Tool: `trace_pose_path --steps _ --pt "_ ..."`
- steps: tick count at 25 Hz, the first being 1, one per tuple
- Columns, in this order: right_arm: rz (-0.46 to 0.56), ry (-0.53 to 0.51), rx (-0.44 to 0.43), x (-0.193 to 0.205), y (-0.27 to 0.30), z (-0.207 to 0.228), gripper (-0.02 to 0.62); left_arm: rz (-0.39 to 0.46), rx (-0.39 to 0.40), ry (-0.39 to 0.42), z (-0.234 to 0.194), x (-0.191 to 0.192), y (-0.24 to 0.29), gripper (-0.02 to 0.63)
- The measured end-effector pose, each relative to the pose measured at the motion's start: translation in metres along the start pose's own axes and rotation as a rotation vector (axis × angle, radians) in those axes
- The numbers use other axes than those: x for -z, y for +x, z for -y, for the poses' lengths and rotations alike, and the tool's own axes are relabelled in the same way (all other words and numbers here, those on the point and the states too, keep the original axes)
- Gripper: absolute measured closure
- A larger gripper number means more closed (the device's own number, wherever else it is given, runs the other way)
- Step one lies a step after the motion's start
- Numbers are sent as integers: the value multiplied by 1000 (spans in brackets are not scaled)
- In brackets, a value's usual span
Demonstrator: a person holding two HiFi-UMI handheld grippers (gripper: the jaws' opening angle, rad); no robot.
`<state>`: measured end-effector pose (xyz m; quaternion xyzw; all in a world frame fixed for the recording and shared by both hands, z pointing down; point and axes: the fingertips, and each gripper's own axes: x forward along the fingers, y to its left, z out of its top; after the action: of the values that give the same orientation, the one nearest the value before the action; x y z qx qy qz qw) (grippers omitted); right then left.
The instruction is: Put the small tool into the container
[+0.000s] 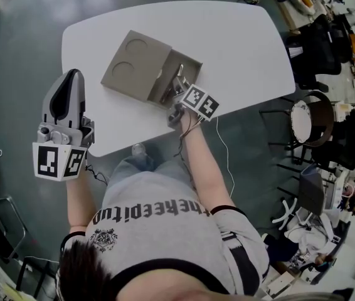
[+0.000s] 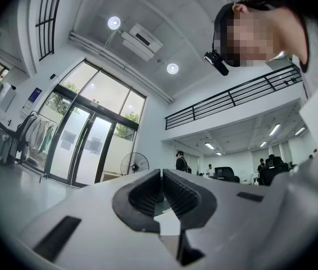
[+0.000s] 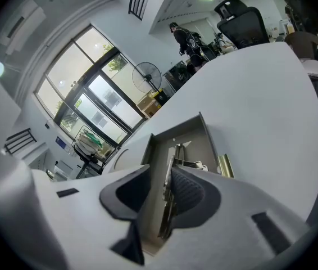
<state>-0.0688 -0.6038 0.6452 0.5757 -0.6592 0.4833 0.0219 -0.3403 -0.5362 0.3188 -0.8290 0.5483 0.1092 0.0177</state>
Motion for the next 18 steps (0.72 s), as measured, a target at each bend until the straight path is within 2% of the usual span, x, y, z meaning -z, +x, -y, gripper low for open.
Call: trace_pose_path --steps 11,18 --pt "-80 21 -71 17 -33 2 466 20 24 -8 37 -7 -3 592" --pt "-188 -80 -135 44 -58 -3 445 27 46 -12 73 -12 -7 591"
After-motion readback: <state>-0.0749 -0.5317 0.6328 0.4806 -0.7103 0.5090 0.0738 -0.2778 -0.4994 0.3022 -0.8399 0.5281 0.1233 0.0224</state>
